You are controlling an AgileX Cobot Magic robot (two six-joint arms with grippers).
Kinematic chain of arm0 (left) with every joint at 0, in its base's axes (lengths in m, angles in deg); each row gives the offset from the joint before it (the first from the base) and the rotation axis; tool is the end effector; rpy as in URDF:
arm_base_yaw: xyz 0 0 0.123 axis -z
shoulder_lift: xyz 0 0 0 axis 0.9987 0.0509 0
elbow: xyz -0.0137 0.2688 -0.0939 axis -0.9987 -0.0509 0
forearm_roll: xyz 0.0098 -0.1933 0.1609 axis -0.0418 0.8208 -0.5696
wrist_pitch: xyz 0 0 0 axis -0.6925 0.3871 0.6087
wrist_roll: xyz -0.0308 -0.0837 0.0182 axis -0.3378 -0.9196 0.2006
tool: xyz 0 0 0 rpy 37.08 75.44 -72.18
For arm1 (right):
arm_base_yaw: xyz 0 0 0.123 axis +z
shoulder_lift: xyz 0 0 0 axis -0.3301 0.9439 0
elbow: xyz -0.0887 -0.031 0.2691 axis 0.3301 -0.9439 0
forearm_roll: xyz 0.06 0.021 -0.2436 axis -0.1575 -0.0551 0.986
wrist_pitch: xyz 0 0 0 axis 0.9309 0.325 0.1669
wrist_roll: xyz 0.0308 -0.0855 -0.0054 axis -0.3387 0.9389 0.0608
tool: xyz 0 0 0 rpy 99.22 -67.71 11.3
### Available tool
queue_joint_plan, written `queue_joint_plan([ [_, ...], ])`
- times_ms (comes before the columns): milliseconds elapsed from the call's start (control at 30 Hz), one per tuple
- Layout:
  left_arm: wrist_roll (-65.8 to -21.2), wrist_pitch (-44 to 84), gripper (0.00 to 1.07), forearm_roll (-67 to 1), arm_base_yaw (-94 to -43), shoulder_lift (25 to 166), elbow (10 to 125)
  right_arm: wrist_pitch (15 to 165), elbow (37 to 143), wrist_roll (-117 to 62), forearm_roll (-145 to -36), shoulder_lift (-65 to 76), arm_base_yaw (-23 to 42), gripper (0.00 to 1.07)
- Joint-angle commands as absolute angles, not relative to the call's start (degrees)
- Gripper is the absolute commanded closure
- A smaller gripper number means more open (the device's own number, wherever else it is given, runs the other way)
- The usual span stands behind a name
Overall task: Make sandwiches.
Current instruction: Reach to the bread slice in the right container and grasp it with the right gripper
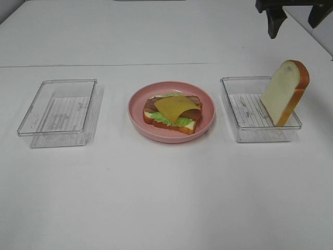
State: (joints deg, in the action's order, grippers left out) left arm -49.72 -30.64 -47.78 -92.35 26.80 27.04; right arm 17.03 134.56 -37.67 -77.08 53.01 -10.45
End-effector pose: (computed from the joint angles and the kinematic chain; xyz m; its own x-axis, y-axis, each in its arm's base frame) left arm -0.0085 -0.0009 0.2810 -0.4466 -0.0833 -0.8908 -0.1106 0.9932 -0.0374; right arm 0.4399 0.0491 0.3046 -0.9164 -0.1177 -0.3825 -0.0493 0.9817 -0.1840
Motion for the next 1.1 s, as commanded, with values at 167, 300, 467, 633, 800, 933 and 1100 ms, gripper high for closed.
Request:
queue_joint_plan([
  [167,-49.72,-30.3,0.06,-47.38,-92.47,25.65,26.92,13.36,134.68,-35.55,-84.53,52.61,-17.38,0.26],
  [300,-49.72,-30.3,0.06,-47.38,-92.47,25.65,26.92,14.45,133.76,-34.69,-86.94,53.3,-20.19,0.26],
  [467,-49.72,-30.3,0.06,-47.38,-92.47,25.65,26.92,15.77,132.16,-34.29,-88.03,55.48,-20.71,0.26],
  [633,-49.72,-30.3,0.06,-47.38,-92.47,25.65,26.92,16.23,131.99,-34.17,-88.31,58.74,-20.65,0.26],
  [800,-49.72,-30.3,0.06,-47.38,-92.47,25.65,26.92,16.8,131.99,-32.34,-91.23,62.01,-20.65,0.26],
  [933,-49.72,-30.3,0.06,-47.38,-92.47,25.65,26.92,17.03,131.99,-31.65,-91.86,63.56,-20.65,0.26],
  [1100,-49.72,-30.3,0.06,-47.38,-92.47,25.65,26.92,16.91,131.99,-31.65,-93.12,65.27,-20.65,0.33],
])
